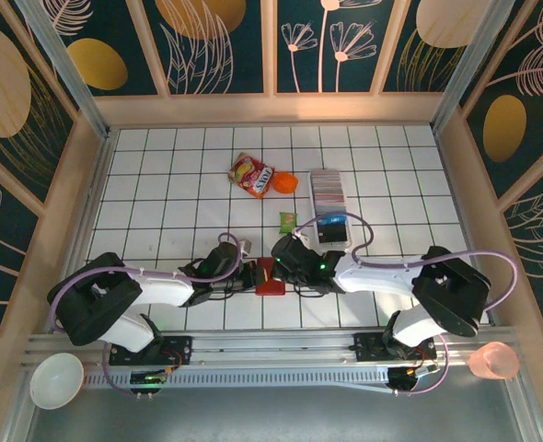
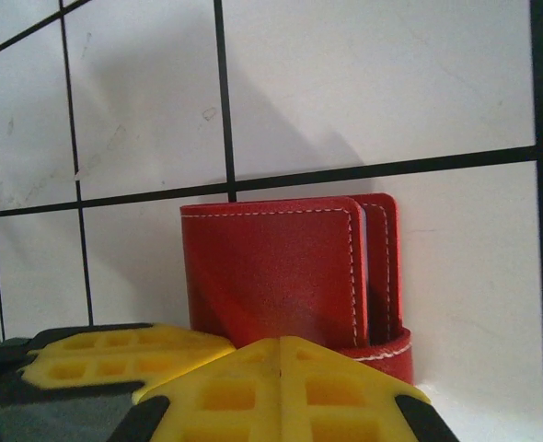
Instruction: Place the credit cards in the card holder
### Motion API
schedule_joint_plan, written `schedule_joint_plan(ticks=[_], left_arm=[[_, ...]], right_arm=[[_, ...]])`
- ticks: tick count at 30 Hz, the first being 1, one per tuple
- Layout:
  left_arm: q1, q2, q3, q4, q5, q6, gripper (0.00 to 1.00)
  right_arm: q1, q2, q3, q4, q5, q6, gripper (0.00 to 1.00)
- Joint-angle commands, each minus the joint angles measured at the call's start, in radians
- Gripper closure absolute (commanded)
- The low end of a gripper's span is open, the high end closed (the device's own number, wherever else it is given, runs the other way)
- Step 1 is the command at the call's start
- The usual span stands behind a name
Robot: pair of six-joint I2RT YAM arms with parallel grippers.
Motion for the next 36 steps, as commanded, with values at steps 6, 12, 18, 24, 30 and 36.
schedule_joint_plan(ticks=[6, 12, 18, 24, 30, 36], left_arm=[[0.001, 0.034, -0.048, -0.101, -0.005, 0.002, 1.0], [0.0, 0.03, -0.058, -0.097, -0.003, -0.002, 1.0], [0.0, 0.025, -0.063, -0.094, -0.005, -0.006, 1.0], [0.0, 0.025, -0.057, -0.096, -0.005, -0.004, 1.0], [0.001, 0.02, -0.061, -0.099, -0.006, -0.006, 1.0], [0.001, 0.029, -0.057, -0.098, -0.005, -0.006, 1.0]], right_arm=[[0.021, 0.061, 0.006, 0.056, -0.003, 0.037, 1.0], [0.019, 0.065, 0.002, 0.036, 0.019, 0.042, 1.0], [0.021, 0.088, 0.0, 0.08, 0.0, 0.055, 1.0], [0.02, 0.086, -0.015, 0.083, 0.039, 0.092, 1.0], [0.02, 0.079, -0.024, 0.077, 0.08, 0.122, 1.0], [0.027, 0.088, -0.016, 0.104, 0.057, 0.114, 1.0]])
